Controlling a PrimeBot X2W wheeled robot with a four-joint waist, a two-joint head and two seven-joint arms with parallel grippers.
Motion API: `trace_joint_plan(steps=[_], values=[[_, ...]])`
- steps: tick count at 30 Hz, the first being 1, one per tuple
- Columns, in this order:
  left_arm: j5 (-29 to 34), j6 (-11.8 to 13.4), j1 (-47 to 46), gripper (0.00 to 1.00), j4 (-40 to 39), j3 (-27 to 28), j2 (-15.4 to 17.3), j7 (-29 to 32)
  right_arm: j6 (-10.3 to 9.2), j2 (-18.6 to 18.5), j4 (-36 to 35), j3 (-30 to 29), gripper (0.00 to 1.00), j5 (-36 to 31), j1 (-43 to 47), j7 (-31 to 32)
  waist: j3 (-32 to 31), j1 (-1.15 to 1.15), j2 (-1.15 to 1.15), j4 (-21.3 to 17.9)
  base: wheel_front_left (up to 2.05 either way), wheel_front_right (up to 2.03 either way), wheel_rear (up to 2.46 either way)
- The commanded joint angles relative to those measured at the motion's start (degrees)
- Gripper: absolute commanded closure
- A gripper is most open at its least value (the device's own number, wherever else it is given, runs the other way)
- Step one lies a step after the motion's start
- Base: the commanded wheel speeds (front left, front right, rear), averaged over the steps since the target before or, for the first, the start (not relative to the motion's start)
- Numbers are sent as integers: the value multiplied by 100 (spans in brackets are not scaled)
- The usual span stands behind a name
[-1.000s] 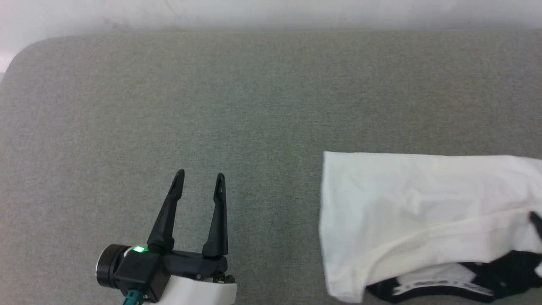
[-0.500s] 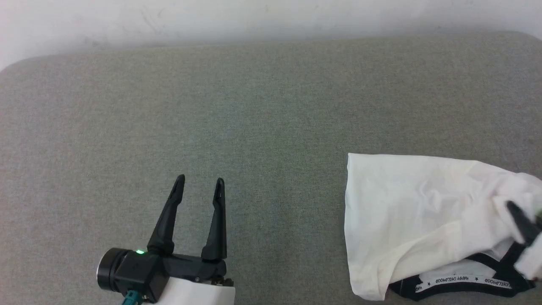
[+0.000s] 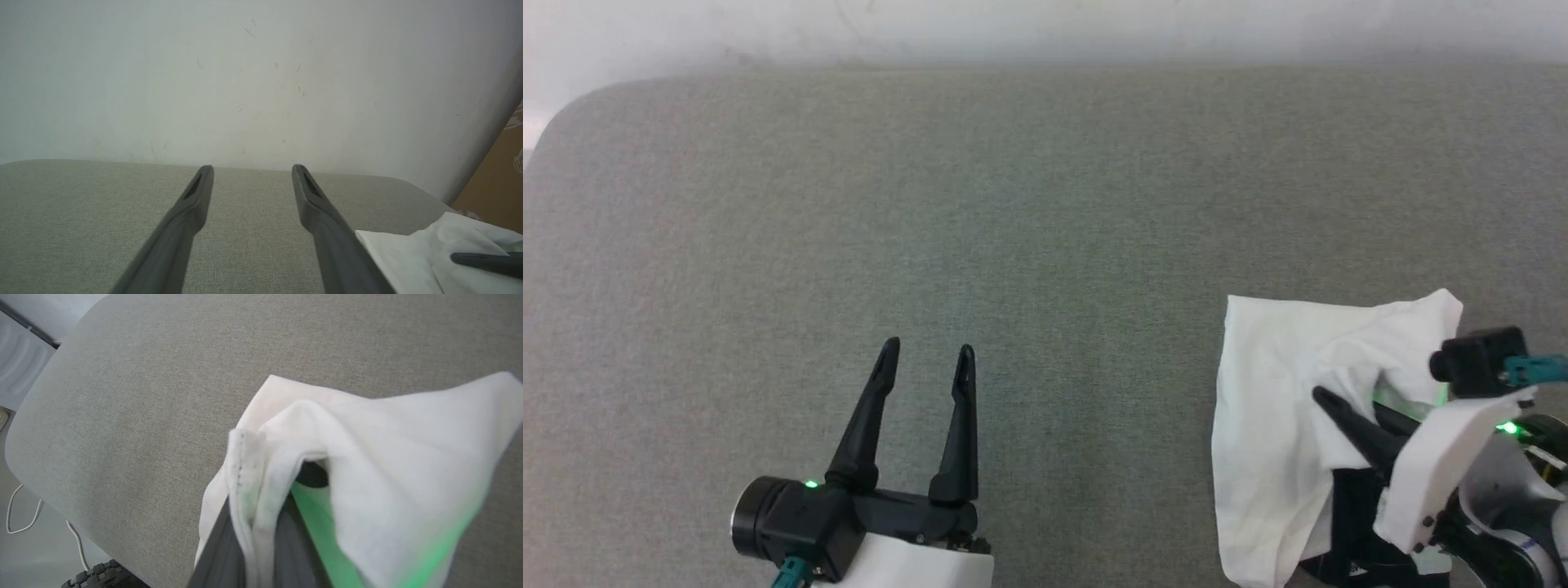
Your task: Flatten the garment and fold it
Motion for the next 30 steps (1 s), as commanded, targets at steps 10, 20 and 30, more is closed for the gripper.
trace_joint_plan(steps=[10, 20, 30], values=[[50, -158, -161, 0, 103, -18, -261, -27, -5, -14, 676, 685, 100, -468, -696, 511, 270, 0, -1, 353, 0, 0, 0], [80, -299, -262, 0, 274, -71, -453, -27, -5, 87, 1494, 1023, 77, -1018, -1071, 853, 320, 0, -1, 521, 0, 0, 0], [71, -420, -61, 0, 418, 72, -518, -27, -5, 120, 1318, 1121, 0, -847, -1038, 1048, -21, 0, -1, 324, 0, 0, 0]])
